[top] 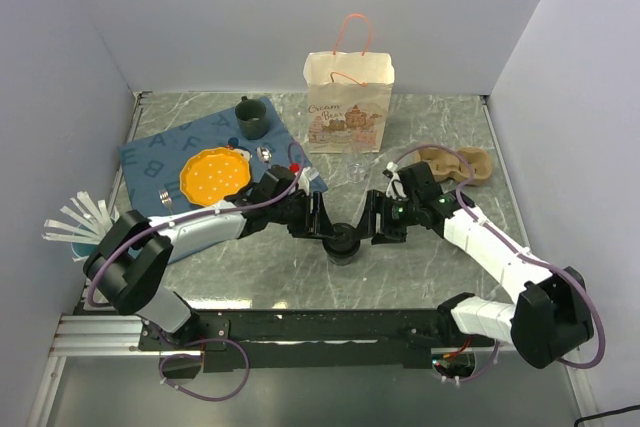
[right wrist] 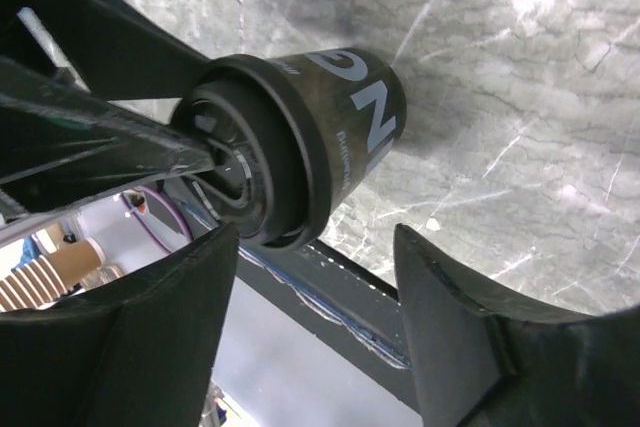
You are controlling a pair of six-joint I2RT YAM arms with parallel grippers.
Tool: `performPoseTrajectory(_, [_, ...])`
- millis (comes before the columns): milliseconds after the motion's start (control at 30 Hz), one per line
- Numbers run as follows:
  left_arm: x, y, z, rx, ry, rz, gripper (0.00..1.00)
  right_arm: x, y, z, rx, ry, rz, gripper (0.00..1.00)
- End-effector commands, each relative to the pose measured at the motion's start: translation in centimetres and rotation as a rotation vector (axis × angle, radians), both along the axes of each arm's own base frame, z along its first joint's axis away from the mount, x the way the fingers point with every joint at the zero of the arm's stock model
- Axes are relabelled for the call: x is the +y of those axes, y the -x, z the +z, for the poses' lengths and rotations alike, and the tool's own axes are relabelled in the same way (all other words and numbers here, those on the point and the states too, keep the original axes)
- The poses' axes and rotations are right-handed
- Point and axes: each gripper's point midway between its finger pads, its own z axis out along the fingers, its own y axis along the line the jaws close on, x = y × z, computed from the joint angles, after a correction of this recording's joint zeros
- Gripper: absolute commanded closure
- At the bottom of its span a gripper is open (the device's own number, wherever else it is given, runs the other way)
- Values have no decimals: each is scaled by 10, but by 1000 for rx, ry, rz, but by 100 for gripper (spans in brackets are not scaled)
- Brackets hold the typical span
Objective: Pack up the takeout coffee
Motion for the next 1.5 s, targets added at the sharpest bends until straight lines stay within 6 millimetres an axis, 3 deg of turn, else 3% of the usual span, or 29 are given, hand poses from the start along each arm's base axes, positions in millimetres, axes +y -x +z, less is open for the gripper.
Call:
performPoseTrajectory(0, [3,6,-20,15,-50,8,46,3,-4,-5,-24,-17,14,33])
performPoseTrajectory(167, [9,9,-27,24,-81,22,46,3,1,-16,-3,-26,11,36])
performPoseTrajectory(400, [19,11,-37,30,-128,46,49,1,6,-32,-9,-33,17,55])
performPoseTrajectory(800, [30,17,-54,58,-189,50,49,-2,14,-55,-5,-85,-16,71])
performPoseTrajectory(933, [33,19,-59,67,-206,54,49,0,12,-44,-12,-107,-7,72])
performPoseTrajectory(1167, [34,19,-62,68,-216,56,49,1,1,9,-90,-172,-22,51])
performPoseTrajectory(1233, [34,19,-62,70,-217,55,49,0,-3,18,-112,-171,-20,50])
performPoseTrajectory(1467, [34,20,-66,81,-224,48,49,-6,-9,18,-115,-150,-30,56])
